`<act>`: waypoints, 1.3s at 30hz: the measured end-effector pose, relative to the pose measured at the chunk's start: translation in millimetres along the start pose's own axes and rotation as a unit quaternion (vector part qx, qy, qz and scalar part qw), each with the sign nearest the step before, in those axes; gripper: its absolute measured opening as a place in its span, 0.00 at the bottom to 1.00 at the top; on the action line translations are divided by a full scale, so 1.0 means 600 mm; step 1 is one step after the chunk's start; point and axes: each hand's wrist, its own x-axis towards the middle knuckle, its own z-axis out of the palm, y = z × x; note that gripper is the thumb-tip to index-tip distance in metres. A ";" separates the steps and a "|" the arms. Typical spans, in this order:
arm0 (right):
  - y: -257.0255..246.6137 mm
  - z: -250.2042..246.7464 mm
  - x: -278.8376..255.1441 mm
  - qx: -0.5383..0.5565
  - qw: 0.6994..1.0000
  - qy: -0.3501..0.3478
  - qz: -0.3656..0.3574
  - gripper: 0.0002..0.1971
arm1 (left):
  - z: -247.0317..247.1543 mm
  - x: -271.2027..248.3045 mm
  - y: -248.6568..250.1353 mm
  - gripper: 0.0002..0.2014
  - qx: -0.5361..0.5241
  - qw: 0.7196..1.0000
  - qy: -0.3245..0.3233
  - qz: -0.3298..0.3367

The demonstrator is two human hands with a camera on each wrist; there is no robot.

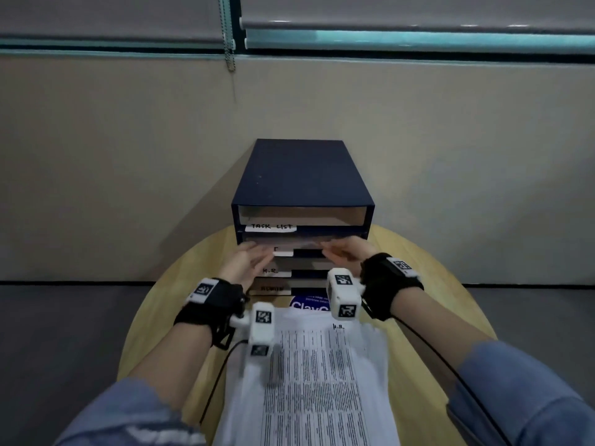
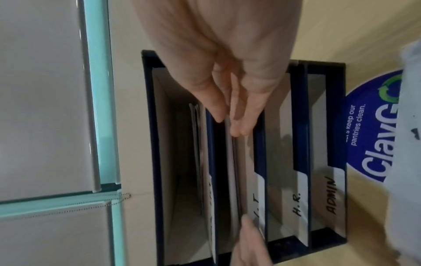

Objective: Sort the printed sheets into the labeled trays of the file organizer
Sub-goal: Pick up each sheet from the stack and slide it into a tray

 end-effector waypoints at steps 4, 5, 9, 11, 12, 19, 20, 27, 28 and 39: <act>0.015 0.011 -0.005 0.056 0.998 -0.019 -0.019 0.21 | 0.002 0.010 0.006 0.27 -0.012 0.999 0.028 0.043; 0.022 0.006 -0.012 0.051 0.998 -0.025 -0.016 0.19 | -0.001 0.005 0.001 0.24 0.031 0.998 0.035 0.053; 0.083 -0.038 -0.051 -0.141 0.989 -0.013 0.040 0.06 | -0.039 -0.027 -0.061 0.10 0.340 0.936 0.059 0.065; 0.130 -0.068 -0.065 -0.259 0.963 0.028 0.071 0.05 | -0.069 -0.040 -0.107 0.08 0.533 0.843 0.025 0.069; 0.156 -0.083 -0.071 -0.318 0.944 0.042 0.080 0.07 | -0.083 -0.046 -0.130 0.11 0.606 0.793 -0.007 0.065; 0.272 -0.121 -0.110 -0.458 0.878 0.126 0.051 0.16 | -0.102 -0.073 -0.188 0.39 0.763 0.640 -0.068 0.058; 0.275 -0.118 -0.118 -0.481 0.866 0.125 0.053 0.20 | -0.101 -0.071 -0.184 0.42 0.778 0.623 -0.069 0.051; 0.282 -0.123 -0.131 -0.495 0.856 0.143 0.041 0.25 | -0.094 -0.076 -0.188 0.25 0.783 0.603 0.002 0.153; 0.282 -0.124 -0.131 -0.488 0.860 0.145 0.040 0.24 | -0.097 -0.078 -0.189 0.21 0.780 0.603 0.012 0.168; 0.278 -0.123 -0.130 -0.469 0.868 0.164 -0.001 0.20 | -0.100 -0.074 -0.177 0.02 0.712 0.668 -0.005 0.214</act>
